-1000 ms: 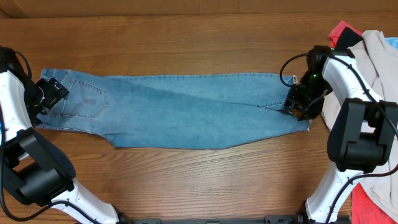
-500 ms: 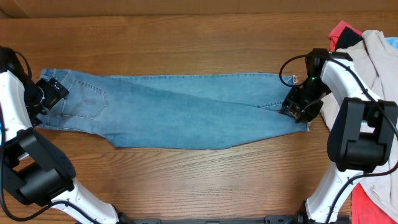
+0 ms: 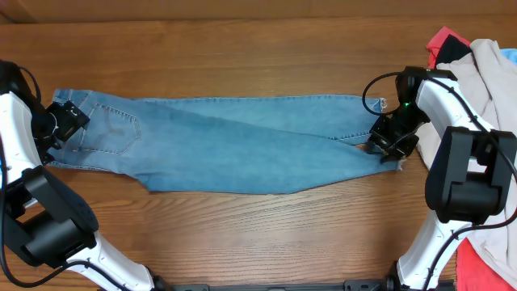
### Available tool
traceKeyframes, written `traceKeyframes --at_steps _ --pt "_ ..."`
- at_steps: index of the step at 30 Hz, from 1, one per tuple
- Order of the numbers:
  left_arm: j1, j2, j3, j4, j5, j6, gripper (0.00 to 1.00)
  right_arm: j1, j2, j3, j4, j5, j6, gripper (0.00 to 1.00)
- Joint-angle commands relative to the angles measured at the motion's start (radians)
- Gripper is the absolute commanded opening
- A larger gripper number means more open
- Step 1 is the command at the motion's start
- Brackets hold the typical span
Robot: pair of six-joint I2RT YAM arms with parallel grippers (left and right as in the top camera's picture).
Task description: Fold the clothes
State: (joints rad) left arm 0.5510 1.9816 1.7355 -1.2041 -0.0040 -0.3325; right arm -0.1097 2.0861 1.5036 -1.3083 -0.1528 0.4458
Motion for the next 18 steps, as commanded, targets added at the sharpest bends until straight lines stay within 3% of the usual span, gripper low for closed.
traceKeyframes --at_steps 1,3,9,18 --pt "-0.002 0.006 -0.001 0.0 0.005 0.019 1.0 -0.001 0.0 -0.005 0.009 -0.006 0.003 0.12" --pt "-0.002 0.006 -0.001 0.0 0.005 0.019 1.0 -0.001 0.0 -0.005 0.014 -0.006 0.003 0.04" --pt "-0.002 0.006 -0.001 0.0 0.005 0.019 1.0 -0.001 -0.007 0.021 0.006 -0.006 -0.01 0.04" --pt "-0.002 0.006 -0.001 0.0 0.005 0.019 1.0 -0.004 -0.138 0.36 -0.179 0.052 -0.035 0.04"
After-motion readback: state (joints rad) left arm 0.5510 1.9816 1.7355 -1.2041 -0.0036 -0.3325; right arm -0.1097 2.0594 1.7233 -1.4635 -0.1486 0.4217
